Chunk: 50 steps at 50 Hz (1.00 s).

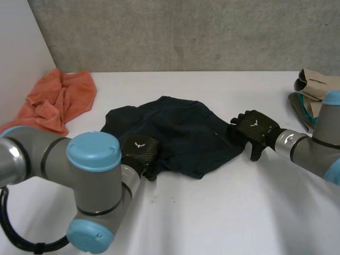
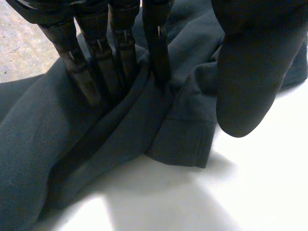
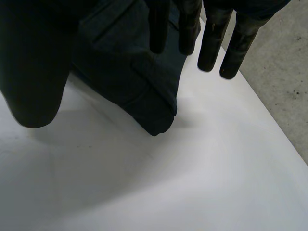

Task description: Fold the laundry.

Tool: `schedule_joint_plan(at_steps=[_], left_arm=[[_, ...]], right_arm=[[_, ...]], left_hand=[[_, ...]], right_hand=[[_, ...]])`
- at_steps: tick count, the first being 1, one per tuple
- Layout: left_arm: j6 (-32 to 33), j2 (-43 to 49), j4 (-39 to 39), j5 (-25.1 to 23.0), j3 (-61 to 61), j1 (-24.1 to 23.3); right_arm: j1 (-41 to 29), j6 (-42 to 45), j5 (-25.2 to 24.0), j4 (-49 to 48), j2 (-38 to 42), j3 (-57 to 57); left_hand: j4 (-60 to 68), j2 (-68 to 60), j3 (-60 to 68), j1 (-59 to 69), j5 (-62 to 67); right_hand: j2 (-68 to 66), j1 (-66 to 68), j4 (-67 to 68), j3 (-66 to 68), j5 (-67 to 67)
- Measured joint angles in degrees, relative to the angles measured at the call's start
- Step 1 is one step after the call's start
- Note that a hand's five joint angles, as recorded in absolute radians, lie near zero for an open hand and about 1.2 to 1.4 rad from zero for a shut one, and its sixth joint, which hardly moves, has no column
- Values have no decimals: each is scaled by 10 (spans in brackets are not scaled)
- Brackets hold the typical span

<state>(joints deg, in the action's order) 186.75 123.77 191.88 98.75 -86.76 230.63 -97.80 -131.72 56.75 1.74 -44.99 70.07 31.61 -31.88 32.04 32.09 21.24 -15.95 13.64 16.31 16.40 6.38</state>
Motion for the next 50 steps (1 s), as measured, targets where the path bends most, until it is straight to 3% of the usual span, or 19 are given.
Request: schedule_joint_plan(at_steps=[6,15,18,20,29,35,39,40,42,45,50], left_arm=[[2,39,2,-2,38,0],[6,81,11,-3,80,-2],[7,72,16,-2,80,-4],[8,55,18,-1,79,-5],[53,-58,13,1,77,-5],[164,-175,5,-2,90,0],[209,-234,-3,-2,113,1],[209,-234,-3,-2,113,1],[221,-278,-17,-2,136,0],[215,-314,-30,-3,157,-3],[178,-348,-43,-12,173,-6]], right_arm=[[-6,-3,7,-20,20,-12],[-14,-57,14,-67,44,-28],[-15,-80,15,-89,50,-32],[-17,-85,15,-94,51,-34],[-26,-97,25,-96,24,-41],[-27,-139,44,-83,-72,-40],[-23,-215,58,-76,-217,-44],[-23,-215,58,-76,-217,-44],[-18,-261,60,-70,-309,-52],[-12,-293,57,-61,-373,-61],[-2,-320,50,-42,-423,-77]], left_hand=[[36,-32,29,28,40],[358,-348,345,332,346],[369,-358,354,332,346],[370,-359,355,332,346],[370,-359,355,332,346],[370,-359,355,332,346],[371,-363,360,332,346],[371,-363,360,332,346],[371,-365,361,332,346],[371,-366,362,332,346],[371,-366,362,332,346]], right_hand=[[-59,61,64,64,56],[-206,176,200,200,186],[-442,355,438,437,418],[-494,385,488,485,465],[-511,407,516,513,495],[-511,407,516,513,497],[-511,407,517,513,499],[-511,407,517,513,499],[-511,417,518,513,499],[-511,420,518,513,500],[-511,421,518,513,500]])
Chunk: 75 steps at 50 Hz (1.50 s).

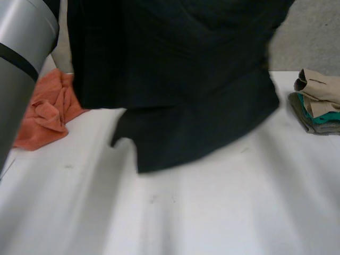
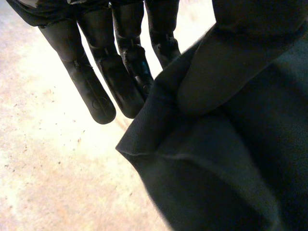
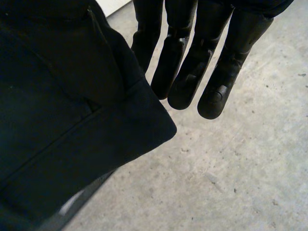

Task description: Fold the laundry.

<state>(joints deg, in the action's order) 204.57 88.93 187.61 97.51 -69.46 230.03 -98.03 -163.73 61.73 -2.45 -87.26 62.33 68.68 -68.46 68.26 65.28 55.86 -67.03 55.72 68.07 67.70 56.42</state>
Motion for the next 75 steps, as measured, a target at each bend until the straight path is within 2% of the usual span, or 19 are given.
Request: schedule_joint_plan(at_steps=[5,11,17,19,21,22,29,33,40,44,52,54,55,57,60,64,69,72,75], left_arm=[[-64,10,-3,-19,0,9],[-116,118,14,-48,8,68],[-123,246,75,-72,73,103],[-121,316,114,-82,127,110],[-121,326,119,-83,136,111],[-119,386,147,-89,195,114],[-117,470,175,-94,290,112],[-117,457,176,-94,272,108],[-118,361,174,-87,181,99],[-117,285,173,-82,129,92],[-112,71,169,-67,34,85],[-111,52,168,-66,29,85],[-107,3,163,-65,19,85],[-106,-6,162,-65,18,85],[-103,-59,151,-66,18,88],[-102,-72,144,-68,24,92],[-102,-43,140,-72,31,97],[-102,-15,139,-73,32,99],[-100,56,141,-75,39,105]], right_arm=[[-12,-5,0,16,4,-12],[-56,0,32,17,109,-25],[-74,14,92,-2,224,-55],[-76,26,130,-28,274,-70],[-77,28,136,-34,281,-73],[-79,40,170,-72,317,-83],[-87,59,206,-145,348,-80],[-89,59,196,-151,326,-63],[-89,58,169,-116,241,-24],[-88,58,159,-66,189,-12],[-80,57,137,49,51,0],[-80,57,136,57,35,1],[-79,57,134,77,-15,3],[-79,57,134,81,-25,3],[-78,58,133,111,-94,1],[-75,58,130,131,-119,-3],[-71,58,126,142,-102,-7],[-71,58,125,143,-80,-8],[-77,58,128,141,6,-11]], left_hand=[[0,0,1,0,0],[2,-1,1,0,0],[2,-2,1,0,0],[2,-2,1,0,0],[2,-2,1,0,0],[2,-2,1,0,0],[2,-2,1,0,0],[2,-2,1,0,0],[2,-2,1,0,0],[2,-2,1,0,0],[3,-2,2,0,0],[3,-2,2,0,0],[3,-2,2,0,0],[3,-2,2,0,0],[3,-2,2,0,0],[3,-2,2,0,0],[3,-2,2,0,0],[3,-2,2,0,0],[3,-2,2,0,0]], right_hand=[[0,0,0,0,0],[0,0,0,0,0],[0,0,0,0,0],[0,0,0,0,0],[0,0,0,0,0],[0,0,0,0,0],[0,0,0,0,0],[0,0,0,0,0],[0,0,0,0,0],[0,0,0,2,0],[0,0,0,2,0],[0,0,0,2,0],[0,0,0,2,0],[0,0,0,2,0],[0,0,0,2,0],[0,0,0,2,0],[0,0,0,2,0],[0,0,0,2,0],[0,0,0,2,0]])
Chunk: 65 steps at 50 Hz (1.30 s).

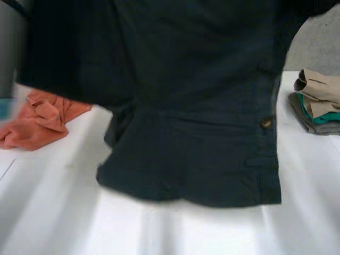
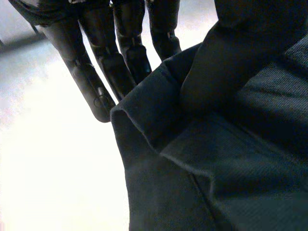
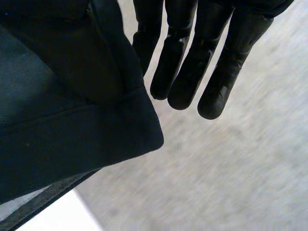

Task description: Fold the laundry.

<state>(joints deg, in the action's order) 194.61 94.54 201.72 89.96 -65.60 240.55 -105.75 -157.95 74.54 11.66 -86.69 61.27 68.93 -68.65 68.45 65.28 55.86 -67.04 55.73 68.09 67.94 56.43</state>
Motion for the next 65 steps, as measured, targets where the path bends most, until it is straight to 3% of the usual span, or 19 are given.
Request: schedule_joint_plan(at_steps=[2,3,10,12,16,18,19,20,21,23,24,29,41,48,55,65], left_arm=[[3,42,1,-3,8,5],[6,75,2,-5,15,8],[45,268,7,-19,121,19],[49,285,7,-20,135,19],[79,411,21,-27,262,21],[83,445,33,-34,303,22],[84,461,42,-39,323,22],[85,472,48,-43,337,22],[86,483,56,-48,350,22],[86,491,63,-53,359,21],[85,495,71,-58,362,20],[83,465,83,-61,317,18],[79,257,64,6,-29,12],[59,132,-26,36,-253,-21],[20,107,-85,34,-364,-38],[-2,196,-88,29,-366,-29]], right_arm=[[-1,0,0,-1,10,-1],[-7,0,6,-5,66,-9],[-22,4,52,-71,224,-54],[-22,5,57,-82,234,-57],[-25,14,103,-233,317,-70],[-27,19,115,-295,339,-69],[-28,22,118,-321,348,-68],[-29,24,120,-339,355,-67],[-31,28,121,-358,363,-66],[-33,31,118,-368,370,-65],[-36,35,112,-366,375,-63],[-40,43,99,-319,360,-49],[-24,96,49,-133,195,130],[11,156,2,-30,167,235],[28,174,-30,-76,179,307],[29,173,-35,-201,250,334]], left_hand=[[0,0,0,0,0],[0,0,0,0,0],[0,0,0,0,0],[0,0,0,0,0],[-1,1,-1,0,0],[-108,105,-104,-97,-84],[-192,189,-186,-192,-166],[-192,189,-186,-192,-166],[-379,376,-369,-396,-354],[-440,445,-440,-452,-412],[-538,538,-529,-528,-504],[-573,571,-566,-542,-532],[-571,569,-564,-538,-532],[-429,425,-423,-384,-397],[-319,317,-316,-279,-290],[-340,337,-334,-300,-313]], right_hand=[[0,0,0,0,0],[0,0,0,0,0],[0,0,0,0,0],[0,0,0,0,0],[27,-21,-23,-23,-20],[116,-98,-108,-119,-98],[278,-253,-265,-265,-252],[335,-318,-333,-333,-320],[425,-383,-421,-421,-408],[513,-432,-512,-512,-493],[539,-445,-544,-550,-521],[545,-445,-547,-560,-527],[545,-445,-547,-560,-527],[495,-405,-502,-500,-486],[485,-388,-484,-481,-468],[386,-310,-391,-391,-386]])
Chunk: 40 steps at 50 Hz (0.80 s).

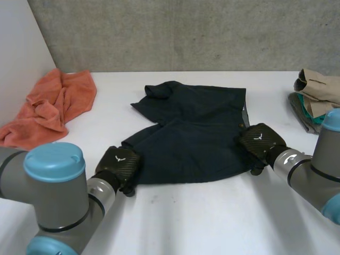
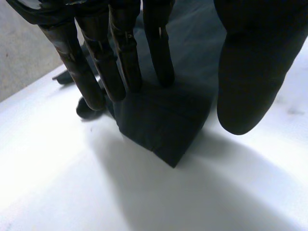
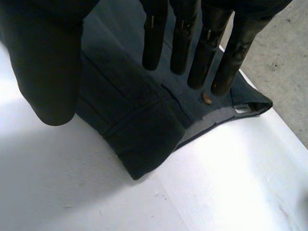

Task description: Fold the laundry.

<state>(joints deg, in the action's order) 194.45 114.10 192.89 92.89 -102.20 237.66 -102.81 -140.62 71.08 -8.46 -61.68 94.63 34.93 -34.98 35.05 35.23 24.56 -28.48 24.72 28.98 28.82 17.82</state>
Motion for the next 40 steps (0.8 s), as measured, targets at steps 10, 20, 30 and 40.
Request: schedule_joint_plan(at_steps=[10,20,30,40], left_arm=[[6,57,11,0,45,14],[10,85,52,1,68,11],[67,95,104,1,75,10],[154,87,94,6,75,8]], right_arm=[[0,20,4,-44,45,-11],[1,23,6,-58,40,-8],[1,22,8,-55,37,-4],[0,26,28,-38,13,-6]], left_hand=[[30,-30,29,32,33],[177,-175,173,174,176],[305,-303,299,283,296],[337,-334,330,288,313]], right_hand=[[-317,241,309,310,299],[-389,285,390,390,382],[-389,285,390,390,382],[-389,285,391,390,382]])
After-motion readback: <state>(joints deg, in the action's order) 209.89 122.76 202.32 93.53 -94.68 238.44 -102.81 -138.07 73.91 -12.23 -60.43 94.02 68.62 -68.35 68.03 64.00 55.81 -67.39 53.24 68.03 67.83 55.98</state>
